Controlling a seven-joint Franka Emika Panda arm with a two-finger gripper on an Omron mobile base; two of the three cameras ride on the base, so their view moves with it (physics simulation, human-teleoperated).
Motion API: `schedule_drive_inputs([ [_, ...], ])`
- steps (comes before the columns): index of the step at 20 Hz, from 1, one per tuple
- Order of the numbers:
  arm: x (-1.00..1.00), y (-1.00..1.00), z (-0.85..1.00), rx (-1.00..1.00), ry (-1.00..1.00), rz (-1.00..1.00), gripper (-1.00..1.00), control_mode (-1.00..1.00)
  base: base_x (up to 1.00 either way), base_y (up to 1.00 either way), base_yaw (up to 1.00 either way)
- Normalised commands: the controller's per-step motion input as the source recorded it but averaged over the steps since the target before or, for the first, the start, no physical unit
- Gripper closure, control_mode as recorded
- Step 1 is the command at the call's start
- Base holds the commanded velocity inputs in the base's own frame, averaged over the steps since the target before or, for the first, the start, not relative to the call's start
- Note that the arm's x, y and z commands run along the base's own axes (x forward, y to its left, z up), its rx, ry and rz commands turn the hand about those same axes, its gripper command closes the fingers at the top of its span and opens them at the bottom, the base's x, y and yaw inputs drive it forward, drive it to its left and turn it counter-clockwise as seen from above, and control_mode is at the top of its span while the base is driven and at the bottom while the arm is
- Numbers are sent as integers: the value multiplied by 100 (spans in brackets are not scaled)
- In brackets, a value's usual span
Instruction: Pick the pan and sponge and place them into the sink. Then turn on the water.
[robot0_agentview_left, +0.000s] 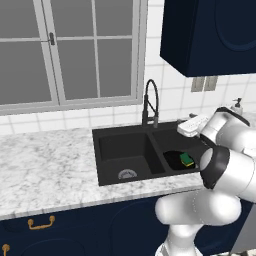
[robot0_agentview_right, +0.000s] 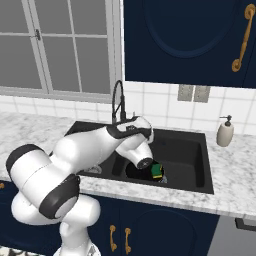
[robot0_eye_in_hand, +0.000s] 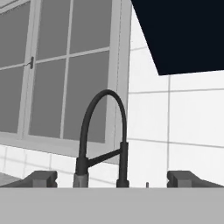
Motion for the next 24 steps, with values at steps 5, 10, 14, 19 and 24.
schedule_drive_inputs([
  [5,39,15,0,-1,0,0,-100,-100,0,0,0],
  [10,55,11,-1,0,0,5,-100,-100,0,0,0],
  [14,49,2,-14,0,0,7,-100,-100,0,0,0],
  [19,57,0,-29,0,1,7,-100,-100,0,0,0],
  [24,46,2,-30,0,0,5,-100,-100,0,0,0],
])
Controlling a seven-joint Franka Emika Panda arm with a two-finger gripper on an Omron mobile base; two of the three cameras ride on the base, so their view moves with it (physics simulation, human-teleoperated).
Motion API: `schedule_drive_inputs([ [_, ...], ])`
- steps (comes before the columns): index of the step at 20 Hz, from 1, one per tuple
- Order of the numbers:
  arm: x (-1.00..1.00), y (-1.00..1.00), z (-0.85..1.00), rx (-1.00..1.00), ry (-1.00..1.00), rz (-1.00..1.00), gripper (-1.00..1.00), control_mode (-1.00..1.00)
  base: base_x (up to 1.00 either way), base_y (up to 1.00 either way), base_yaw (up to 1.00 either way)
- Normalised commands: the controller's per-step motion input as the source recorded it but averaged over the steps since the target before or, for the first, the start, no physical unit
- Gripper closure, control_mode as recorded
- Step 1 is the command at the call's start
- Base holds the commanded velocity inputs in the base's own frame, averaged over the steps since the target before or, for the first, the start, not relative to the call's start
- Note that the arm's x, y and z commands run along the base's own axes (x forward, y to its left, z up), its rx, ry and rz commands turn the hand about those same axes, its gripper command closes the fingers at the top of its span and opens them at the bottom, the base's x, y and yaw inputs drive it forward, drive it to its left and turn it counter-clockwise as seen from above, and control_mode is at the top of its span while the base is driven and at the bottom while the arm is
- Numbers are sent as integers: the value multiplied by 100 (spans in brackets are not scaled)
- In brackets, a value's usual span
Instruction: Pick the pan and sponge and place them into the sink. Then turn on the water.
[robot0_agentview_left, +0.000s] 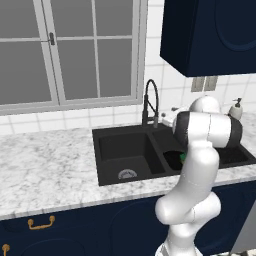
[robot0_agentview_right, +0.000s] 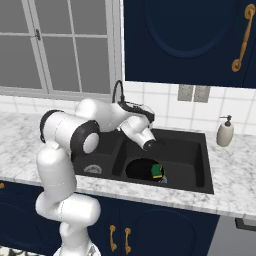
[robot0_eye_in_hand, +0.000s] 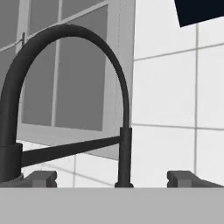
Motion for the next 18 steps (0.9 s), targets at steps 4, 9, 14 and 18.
schedule_drive_inputs([
  [4,44,0,-35,0,0,4,-100,-100,0,0,0],
  [9,48,0,-37,0,0,3,-100,-100,0,0,0],
  [14,51,1,-20,5,0,9,-100,-100,0,0,0],
  [18,49,0,-18,7,1,7,-100,-100,0,0,0],
])
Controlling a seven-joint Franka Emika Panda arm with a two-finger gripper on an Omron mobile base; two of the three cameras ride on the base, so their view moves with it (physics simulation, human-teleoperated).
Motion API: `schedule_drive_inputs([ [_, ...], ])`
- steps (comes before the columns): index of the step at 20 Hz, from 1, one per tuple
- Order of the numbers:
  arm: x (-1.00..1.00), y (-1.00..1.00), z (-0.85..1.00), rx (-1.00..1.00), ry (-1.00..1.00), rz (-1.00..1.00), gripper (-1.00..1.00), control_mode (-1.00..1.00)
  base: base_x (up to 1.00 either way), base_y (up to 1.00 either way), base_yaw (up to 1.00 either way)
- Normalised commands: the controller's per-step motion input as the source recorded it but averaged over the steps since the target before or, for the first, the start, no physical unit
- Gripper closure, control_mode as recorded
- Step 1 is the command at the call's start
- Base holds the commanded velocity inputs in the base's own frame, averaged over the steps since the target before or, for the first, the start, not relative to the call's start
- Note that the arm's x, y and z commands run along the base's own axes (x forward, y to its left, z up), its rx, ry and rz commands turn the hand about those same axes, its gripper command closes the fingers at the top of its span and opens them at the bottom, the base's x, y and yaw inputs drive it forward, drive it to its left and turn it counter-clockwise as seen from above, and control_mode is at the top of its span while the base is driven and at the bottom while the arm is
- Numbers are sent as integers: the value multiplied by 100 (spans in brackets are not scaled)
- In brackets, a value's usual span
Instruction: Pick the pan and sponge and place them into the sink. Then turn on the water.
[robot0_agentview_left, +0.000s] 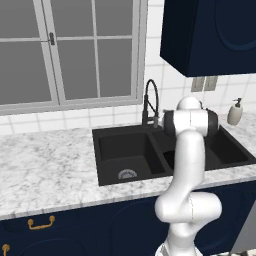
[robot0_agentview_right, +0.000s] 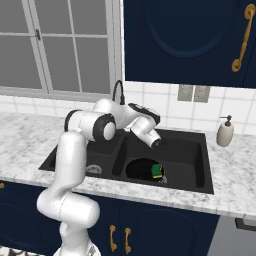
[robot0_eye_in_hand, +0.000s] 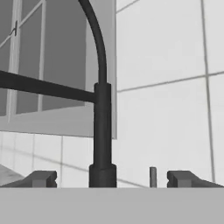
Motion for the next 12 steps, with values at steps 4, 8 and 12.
schedule_drive_inputs([
  [4,43,0,-8,3,1,2,-100,-100,0,0,0],
  [8,40,2,-7,0,1,0,-100,-100,0,0,0],
  [12,35,10,-12,0,3,0,-100,-100,0,0,0],
])
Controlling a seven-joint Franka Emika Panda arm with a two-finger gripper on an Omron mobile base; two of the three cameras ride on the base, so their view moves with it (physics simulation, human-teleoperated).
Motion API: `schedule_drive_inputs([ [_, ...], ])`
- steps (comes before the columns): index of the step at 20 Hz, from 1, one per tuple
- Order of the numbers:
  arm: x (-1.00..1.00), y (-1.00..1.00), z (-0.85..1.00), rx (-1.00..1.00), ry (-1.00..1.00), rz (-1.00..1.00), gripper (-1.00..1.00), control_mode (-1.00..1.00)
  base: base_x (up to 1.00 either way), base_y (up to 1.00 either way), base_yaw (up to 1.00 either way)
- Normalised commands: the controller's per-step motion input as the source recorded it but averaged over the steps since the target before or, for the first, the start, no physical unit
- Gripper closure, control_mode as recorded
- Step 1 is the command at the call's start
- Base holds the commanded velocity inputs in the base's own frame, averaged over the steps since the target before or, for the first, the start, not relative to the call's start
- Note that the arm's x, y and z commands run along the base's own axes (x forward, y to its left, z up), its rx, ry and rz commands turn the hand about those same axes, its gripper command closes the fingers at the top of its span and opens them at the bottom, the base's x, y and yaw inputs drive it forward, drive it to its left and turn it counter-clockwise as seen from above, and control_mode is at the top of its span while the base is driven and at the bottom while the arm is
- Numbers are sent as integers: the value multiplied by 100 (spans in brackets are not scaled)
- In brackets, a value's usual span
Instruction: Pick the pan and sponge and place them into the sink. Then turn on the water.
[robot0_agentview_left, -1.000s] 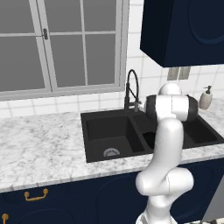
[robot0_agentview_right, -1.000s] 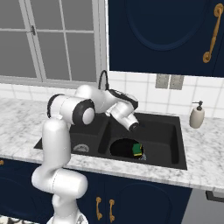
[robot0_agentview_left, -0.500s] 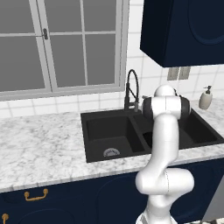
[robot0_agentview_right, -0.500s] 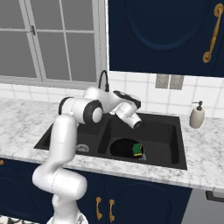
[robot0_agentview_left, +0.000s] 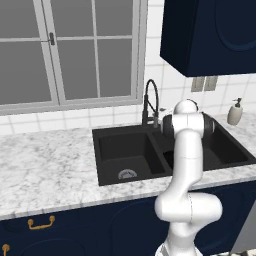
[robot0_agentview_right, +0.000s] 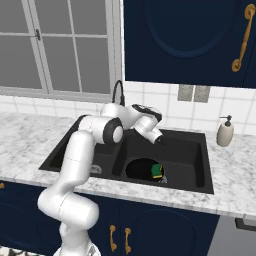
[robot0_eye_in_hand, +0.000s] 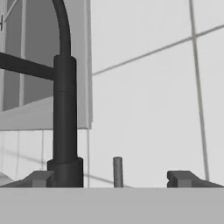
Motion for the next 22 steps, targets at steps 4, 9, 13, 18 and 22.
schedule_drive_inputs([
  [4,37,13,-18,0,4,0,-100,-100,0,0,0],
  [9,44,1,-14,0,3,0,-100,-100,0,0,0],
  [13,50,-4,-19,1,3,0,-100,-100,0,0,0],
  [18,46,-3,-27,1,4,0,-100,-100,0,0,0],
  [22,50,0,-30,0,5,0,-100,-100,0,0,0],
])
